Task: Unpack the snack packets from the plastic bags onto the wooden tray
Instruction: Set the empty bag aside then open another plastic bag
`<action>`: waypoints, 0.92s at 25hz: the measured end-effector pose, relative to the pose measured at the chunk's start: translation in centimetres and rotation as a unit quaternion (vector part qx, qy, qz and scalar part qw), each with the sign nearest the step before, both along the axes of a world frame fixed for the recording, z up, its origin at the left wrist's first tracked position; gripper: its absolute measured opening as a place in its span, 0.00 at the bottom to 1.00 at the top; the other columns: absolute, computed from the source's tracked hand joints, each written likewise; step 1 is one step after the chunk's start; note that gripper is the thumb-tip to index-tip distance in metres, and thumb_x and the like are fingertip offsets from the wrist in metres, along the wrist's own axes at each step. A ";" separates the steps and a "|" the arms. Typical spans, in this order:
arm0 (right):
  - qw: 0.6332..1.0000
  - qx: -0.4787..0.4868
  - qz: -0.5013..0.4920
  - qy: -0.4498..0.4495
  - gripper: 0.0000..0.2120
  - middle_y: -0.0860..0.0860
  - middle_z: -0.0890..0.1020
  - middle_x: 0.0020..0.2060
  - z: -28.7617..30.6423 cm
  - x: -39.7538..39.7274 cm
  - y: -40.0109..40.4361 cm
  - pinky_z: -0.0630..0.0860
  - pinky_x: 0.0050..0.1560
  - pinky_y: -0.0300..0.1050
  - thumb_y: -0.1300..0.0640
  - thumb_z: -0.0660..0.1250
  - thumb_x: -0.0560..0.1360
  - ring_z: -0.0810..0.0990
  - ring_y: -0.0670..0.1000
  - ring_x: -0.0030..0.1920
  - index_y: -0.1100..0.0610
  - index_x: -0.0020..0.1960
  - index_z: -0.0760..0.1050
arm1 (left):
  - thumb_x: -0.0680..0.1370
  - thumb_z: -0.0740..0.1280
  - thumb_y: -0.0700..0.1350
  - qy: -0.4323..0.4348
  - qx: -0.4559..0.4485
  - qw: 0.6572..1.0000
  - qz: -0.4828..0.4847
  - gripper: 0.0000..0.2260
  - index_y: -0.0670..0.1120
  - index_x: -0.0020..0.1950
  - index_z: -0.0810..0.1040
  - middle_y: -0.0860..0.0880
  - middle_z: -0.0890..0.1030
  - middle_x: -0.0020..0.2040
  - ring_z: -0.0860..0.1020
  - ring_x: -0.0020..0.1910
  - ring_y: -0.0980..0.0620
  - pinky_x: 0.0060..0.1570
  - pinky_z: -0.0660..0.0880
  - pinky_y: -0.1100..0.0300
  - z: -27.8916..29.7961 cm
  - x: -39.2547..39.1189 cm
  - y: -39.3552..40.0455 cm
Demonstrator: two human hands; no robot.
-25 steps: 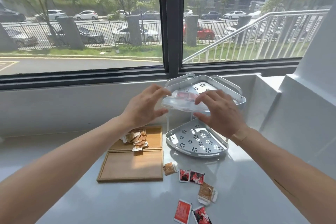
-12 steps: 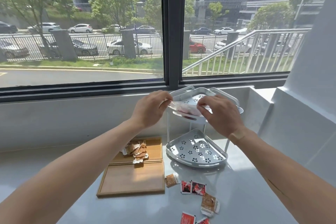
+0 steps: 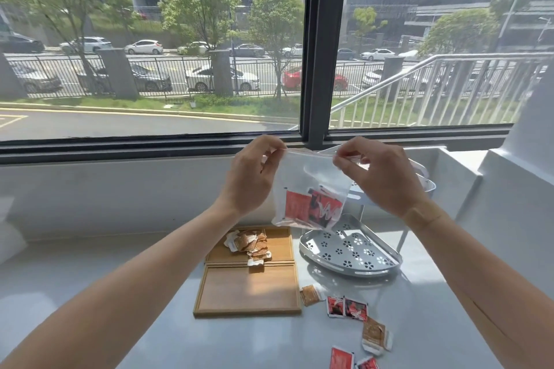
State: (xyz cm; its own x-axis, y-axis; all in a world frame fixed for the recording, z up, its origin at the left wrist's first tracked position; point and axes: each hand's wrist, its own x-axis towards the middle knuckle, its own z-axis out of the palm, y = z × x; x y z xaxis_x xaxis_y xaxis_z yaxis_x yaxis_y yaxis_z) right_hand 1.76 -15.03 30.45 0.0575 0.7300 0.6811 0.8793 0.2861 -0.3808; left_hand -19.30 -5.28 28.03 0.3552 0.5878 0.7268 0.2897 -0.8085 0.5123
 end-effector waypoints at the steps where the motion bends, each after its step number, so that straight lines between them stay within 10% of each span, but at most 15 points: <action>1: 0.999 -0.024 0.022 0.013 0.03 0.48 0.86 0.39 -0.8 -0.9 -0.4 0.80 0.46 0.49 0.59 0.74 0.72 0.83 0.48 0.40 0.55 0.46 0.82 | 0.79 0.66 0.36 -0.006 -0.035 0.999 -0.007 0.03 0.42 0.51 0.79 0.50 0.81 0.45 0.79 0.44 0.52 0.42 0.76 0.68 -1.0 -1.3 -0.8; 9: 0.965 -0.225 0.126 0.044 0.03 0.42 0.83 0.36 -12.9 -7.5 -5.6 0.79 0.43 0.48 0.55 0.75 0.71 0.81 0.43 0.39 0.50 0.43 0.81 | 0.77 0.70 0.37 0.073 -0.196 0.978 0.017 0.09 0.52 0.48 0.80 0.64 0.80 0.44 0.77 0.43 0.63 0.44 0.70 0.73 -13.6 -12.1 -9.2; 23: 0.891 -0.426 0.092 0.127 0.02 0.35 0.80 0.36 -24.5 -13.6 -12.0 0.74 0.35 0.39 0.47 0.67 0.71 0.78 0.42 0.35 0.41 0.42 0.75 | 0.78 0.67 0.43 0.100 -0.364 0.921 0.091 0.07 0.55 0.47 0.79 0.59 0.78 0.49 0.77 0.53 0.58 0.47 0.77 0.60 -24.7 -14.5 -14.5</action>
